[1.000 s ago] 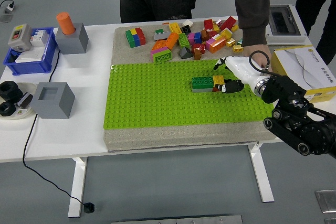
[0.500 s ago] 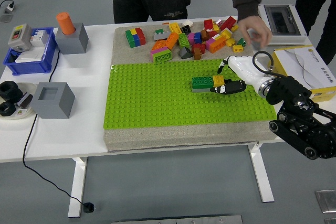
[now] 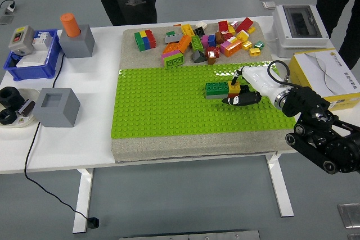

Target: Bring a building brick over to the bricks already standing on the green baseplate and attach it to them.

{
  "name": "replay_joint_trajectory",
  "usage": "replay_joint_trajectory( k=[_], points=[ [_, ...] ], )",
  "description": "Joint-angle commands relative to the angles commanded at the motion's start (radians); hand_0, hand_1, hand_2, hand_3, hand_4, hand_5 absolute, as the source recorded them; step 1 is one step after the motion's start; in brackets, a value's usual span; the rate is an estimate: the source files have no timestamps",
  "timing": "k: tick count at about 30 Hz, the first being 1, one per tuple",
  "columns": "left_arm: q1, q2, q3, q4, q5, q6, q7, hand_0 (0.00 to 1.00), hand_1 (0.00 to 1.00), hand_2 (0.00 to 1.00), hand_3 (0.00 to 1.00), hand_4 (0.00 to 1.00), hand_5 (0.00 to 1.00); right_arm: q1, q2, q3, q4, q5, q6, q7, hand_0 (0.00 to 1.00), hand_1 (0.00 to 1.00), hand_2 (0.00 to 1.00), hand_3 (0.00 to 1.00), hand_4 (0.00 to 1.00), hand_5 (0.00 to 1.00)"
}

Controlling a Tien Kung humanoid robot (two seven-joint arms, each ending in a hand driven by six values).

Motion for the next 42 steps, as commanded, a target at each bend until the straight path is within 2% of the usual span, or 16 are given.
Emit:
replay_joint_trajectory(
  k=[18,42],
  points=[
    [-0.006,0.003,-0.004,0.0,0.008,-0.001,-0.008,0.78,0.773,0.717,0.453,0.998,0.817,0.011,0.023,0.001,-0.06,0.016,-0.008,0.01,0.712,0.735,0.826,0.593,0.9,0.598],
    [-0.007,0.003,-0.004,0.0,0.005,0.003,-0.018,0.778,0.773,0.713,0.451,0.998,0.819,0.01,0.026,-0.026,-0.068,0.021,-0.007,0.01,0.712,0.734,0.825,0.591,0.889,0.591]
  ],
)
